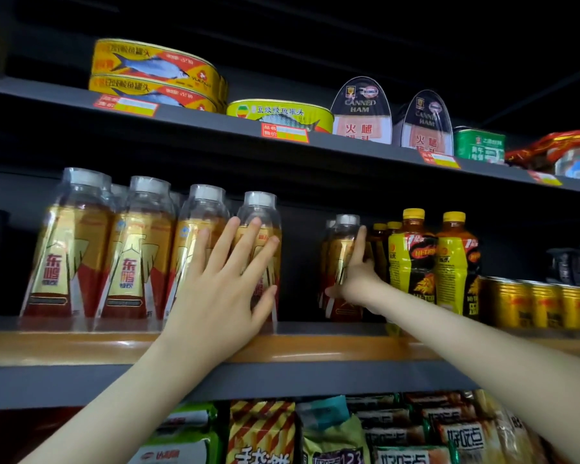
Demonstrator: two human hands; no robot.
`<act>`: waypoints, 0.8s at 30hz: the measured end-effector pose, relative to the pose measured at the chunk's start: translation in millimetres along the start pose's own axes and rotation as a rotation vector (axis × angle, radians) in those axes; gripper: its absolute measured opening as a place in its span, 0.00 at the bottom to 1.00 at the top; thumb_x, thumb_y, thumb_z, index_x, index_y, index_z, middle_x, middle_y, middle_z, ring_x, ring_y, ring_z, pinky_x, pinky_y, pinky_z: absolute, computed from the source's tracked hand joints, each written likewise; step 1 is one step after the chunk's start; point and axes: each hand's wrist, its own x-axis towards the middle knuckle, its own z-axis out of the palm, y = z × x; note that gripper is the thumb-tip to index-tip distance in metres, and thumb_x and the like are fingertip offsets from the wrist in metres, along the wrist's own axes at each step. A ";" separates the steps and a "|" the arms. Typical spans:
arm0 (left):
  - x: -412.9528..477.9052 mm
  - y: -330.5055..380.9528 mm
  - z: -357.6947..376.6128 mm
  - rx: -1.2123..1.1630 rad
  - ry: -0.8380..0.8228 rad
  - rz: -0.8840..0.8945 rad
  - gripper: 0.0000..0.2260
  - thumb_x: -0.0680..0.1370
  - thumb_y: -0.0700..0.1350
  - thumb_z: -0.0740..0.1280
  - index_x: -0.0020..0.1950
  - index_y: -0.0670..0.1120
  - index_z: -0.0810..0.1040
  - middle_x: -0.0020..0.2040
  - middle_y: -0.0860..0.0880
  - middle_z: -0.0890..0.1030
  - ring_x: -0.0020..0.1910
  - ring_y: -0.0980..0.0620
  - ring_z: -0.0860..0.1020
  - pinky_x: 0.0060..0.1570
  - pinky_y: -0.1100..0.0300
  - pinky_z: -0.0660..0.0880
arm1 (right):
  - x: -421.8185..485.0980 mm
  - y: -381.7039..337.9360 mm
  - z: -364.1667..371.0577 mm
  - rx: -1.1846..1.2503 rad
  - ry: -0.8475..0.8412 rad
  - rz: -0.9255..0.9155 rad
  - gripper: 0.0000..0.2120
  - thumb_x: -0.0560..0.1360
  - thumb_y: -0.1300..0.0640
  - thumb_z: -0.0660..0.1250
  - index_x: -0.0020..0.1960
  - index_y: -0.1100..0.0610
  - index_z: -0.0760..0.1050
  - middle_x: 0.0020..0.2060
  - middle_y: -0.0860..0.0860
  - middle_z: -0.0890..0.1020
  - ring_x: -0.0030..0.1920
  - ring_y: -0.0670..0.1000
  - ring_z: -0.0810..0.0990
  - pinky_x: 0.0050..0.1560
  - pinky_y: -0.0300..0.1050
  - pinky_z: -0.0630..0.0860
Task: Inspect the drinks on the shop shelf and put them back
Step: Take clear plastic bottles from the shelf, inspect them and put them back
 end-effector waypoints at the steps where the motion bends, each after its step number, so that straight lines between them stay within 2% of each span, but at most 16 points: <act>1: -0.3 -0.5 0.0 0.004 0.004 -0.001 0.27 0.78 0.56 0.54 0.75 0.47 0.67 0.75 0.42 0.65 0.75 0.40 0.60 0.72 0.40 0.54 | 3.5 1.2 1.0 -0.030 0.002 -0.020 0.60 0.73 0.56 0.73 0.68 0.47 0.18 0.77 0.63 0.45 0.74 0.65 0.60 0.71 0.59 0.63; 3: -0.4 -0.2 -0.9 0.003 0.018 -0.007 0.27 0.78 0.56 0.54 0.76 0.47 0.65 0.75 0.42 0.65 0.75 0.40 0.60 0.72 0.40 0.54 | 11.5 4.2 4.5 -0.061 -0.007 -0.082 0.59 0.74 0.57 0.72 0.70 0.48 0.18 0.77 0.62 0.41 0.75 0.65 0.54 0.73 0.61 0.58; 5: 0.2 2.1 -0.9 0.005 0.035 0.002 0.27 0.78 0.54 0.55 0.77 0.48 0.62 0.75 0.41 0.66 0.75 0.40 0.62 0.72 0.40 0.55 | 14.2 4.5 7.2 -0.128 -0.004 -0.038 0.59 0.76 0.54 0.69 0.56 0.45 0.10 0.76 0.64 0.40 0.72 0.64 0.64 0.70 0.56 0.66; 6: 0.4 2.9 -0.4 0.008 0.041 0.013 0.27 0.78 0.54 0.55 0.77 0.48 0.62 0.74 0.41 0.66 0.75 0.39 0.62 0.72 0.39 0.56 | 14.7 4.8 8.0 -0.152 0.008 -0.029 0.59 0.77 0.54 0.68 0.48 0.41 0.09 0.76 0.64 0.39 0.70 0.63 0.67 0.68 0.54 0.69; 7: 0.4 3.0 0.1 0.013 0.043 0.023 0.27 0.78 0.53 0.56 0.77 0.48 0.63 0.74 0.41 0.66 0.75 0.39 0.62 0.72 0.39 0.56 | 14.5 2.8 9.2 -0.165 0.027 -0.059 0.59 0.77 0.55 0.67 0.42 0.37 0.09 0.76 0.62 0.37 0.72 0.63 0.64 0.70 0.55 0.66; 8: -0.1 2.5 0.5 0.018 0.041 0.026 0.27 0.78 0.53 0.56 0.77 0.48 0.63 0.74 0.41 0.66 0.75 0.39 0.62 0.72 0.39 0.56 | 14.6 0.1 9.8 -0.170 0.037 -0.112 0.61 0.77 0.56 0.68 0.37 0.34 0.09 0.76 0.59 0.34 0.75 0.63 0.56 0.73 0.56 0.60; 9: -0.5 1.7 0.6 0.022 0.037 0.022 0.27 0.78 0.53 0.56 0.76 0.48 0.64 0.75 0.41 0.66 0.75 0.39 0.62 0.72 0.39 0.56 | 16.2 -0.9 10.4 -0.176 0.025 -0.140 0.61 0.77 0.57 0.68 0.38 0.32 0.09 0.76 0.56 0.32 0.77 0.63 0.50 0.73 0.57 0.59; 10: -1.4 0.9 0.5 0.023 0.030 0.015 0.26 0.78 0.54 0.55 0.76 0.47 0.66 0.75 0.41 0.66 0.75 0.40 0.62 0.72 0.39 0.56 | 18.9 -0.5 11.6 -0.153 0.013 -0.140 0.61 0.77 0.58 0.68 0.46 0.33 0.08 0.75 0.55 0.31 0.76 0.63 0.52 0.68 0.53 0.66; 11: -2.4 0.5 0.5 0.021 0.022 0.007 0.26 0.78 0.54 0.55 0.75 0.47 0.67 0.75 0.41 0.66 0.75 0.40 0.62 0.72 0.39 0.56 | 22.6 0.0 14.4 -0.113 0.013 -0.103 0.60 0.77 0.59 0.68 0.57 0.36 0.11 0.75 0.56 0.31 0.75 0.63 0.59 0.59 0.48 0.73; 12: -3.1 0.5 0.4 0.018 0.013 0.001 0.26 0.78 0.54 0.55 0.74 0.47 0.68 0.75 0.41 0.65 0.75 0.40 0.62 0.72 0.39 0.56 | 26.0 1.4 17.5 -0.098 0.003 -0.074 0.57 0.77 0.61 0.68 0.64 0.38 0.16 0.75 0.57 0.31 0.73 0.62 0.64 0.51 0.44 0.76; 13: -3.7 0.7 0.4 0.015 0.006 -0.002 0.26 0.78 0.55 0.55 0.74 0.46 0.69 0.75 0.41 0.65 0.75 0.40 0.62 0.71 0.39 0.57 | 27.0 0.4 19.4 -0.083 0.008 -0.054 0.56 0.76 0.63 0.68 0.66 0.38 0.18 0.75 0.57 0.30 0.72 0.63 0.64 0.50 0.44 0.77; 16: -3.3 2.2 1.5 0.008 -0.005 -0.004 0.26 0.79 0.55 0.54 0.74 0.46 0.69 0.75 0.41 0.65 0.75 0.41 0.62 0.71 0.40 0.59 | 25.9 5.1 15.1 -0.134 -0.008 -0.088 0.62 0.72 0.63 0.73 0.57 0.30 0.17 0.72 0.55 0.25 0.75 0.65 0.55 0.59 0.53 0.77; 18: -2.6 2.3 1.9 0.007 -0.012 -0.006 0.26 0.79 0.55 0.54 0.74 0.45 0.69 0.75 0.40 0.64 0.75 0.40 0.62 0.71 0.39 0.61 | 24.2 9.3 9.0 -0.229 -0.018 -0.107 0.65 0.69 0.60 0.77 0.61 0.31 0.18 0.71 0.53 0.22 0.76 0.66 0.41 0.69 0.61 0.67; 20: -2.3 2.3 2.6 0.010 -0.015 -0.005 0.26 0.78 0.55 0.54 0.74 0.45 0.69 0.75 0.40 0.64 0.75 0.40 0.62 0.71 0.39 0.60 | 24.4 9.8 7.9 -0.348 -0.032 -0.125 0.65 0.67 0.58 0.78 0.69 0.36 0.22 0.70 0.53 0.21 0.73 0.63 0.30 0.72 0.63 0.61; 24: -2.6 1.7 2.9 0.004 -0.004 -0.011 0.26 0.78 0.55 0.54 0.73 0.45 0.70 0.75 0.40 0.65 0.74 0.39 0.63 0.71 0.39 0.60 | 30.1 4.6 14.3 -0.501 -0.045 -0.131 0.66 0.66 0.55 0.79 0.73 0.43 0.24 0.68 0.56 0.19 0.73 0.62 0.28 0.73 0.62 0.59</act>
